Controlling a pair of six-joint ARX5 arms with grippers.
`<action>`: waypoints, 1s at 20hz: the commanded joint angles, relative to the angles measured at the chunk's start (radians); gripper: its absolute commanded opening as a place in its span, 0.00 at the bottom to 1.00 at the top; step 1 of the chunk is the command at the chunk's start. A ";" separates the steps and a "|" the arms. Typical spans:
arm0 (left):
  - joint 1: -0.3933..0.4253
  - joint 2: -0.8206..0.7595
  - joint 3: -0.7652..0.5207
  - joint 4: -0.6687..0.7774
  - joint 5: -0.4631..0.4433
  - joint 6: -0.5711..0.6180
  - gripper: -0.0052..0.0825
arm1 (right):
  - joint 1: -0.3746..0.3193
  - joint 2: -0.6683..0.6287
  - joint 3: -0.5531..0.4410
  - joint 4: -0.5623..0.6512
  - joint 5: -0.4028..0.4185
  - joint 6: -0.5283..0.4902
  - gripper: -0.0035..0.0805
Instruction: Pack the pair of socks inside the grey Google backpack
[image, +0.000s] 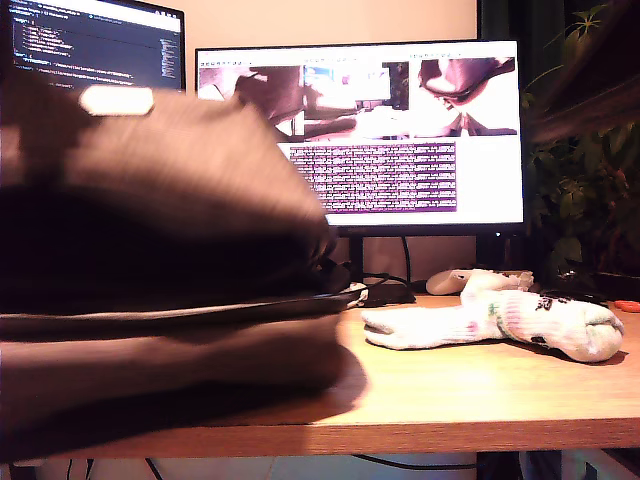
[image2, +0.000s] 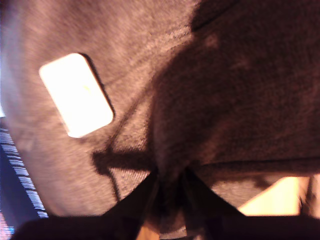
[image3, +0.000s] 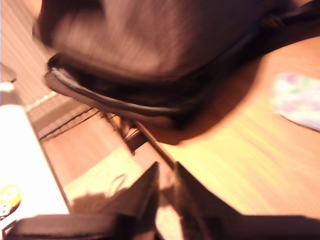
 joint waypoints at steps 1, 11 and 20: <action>-0.005 -0.022 0.040 0.029 0.003 -0.009 0.03 | 0.057 0.009 0.015 0.087 0.006 -0.064 0.28; -0.005 -0.021 0.081 0.047 0.037 -0.009 0.03 | 0.326 0.210 0.015 0.479 0.193 -0.700 0.58; -0.005 -0.021 0.089 0.069 0.048 -0.009 0.03 | 0.461 0.504 0.016 0.779 0.427 -0.914 0.56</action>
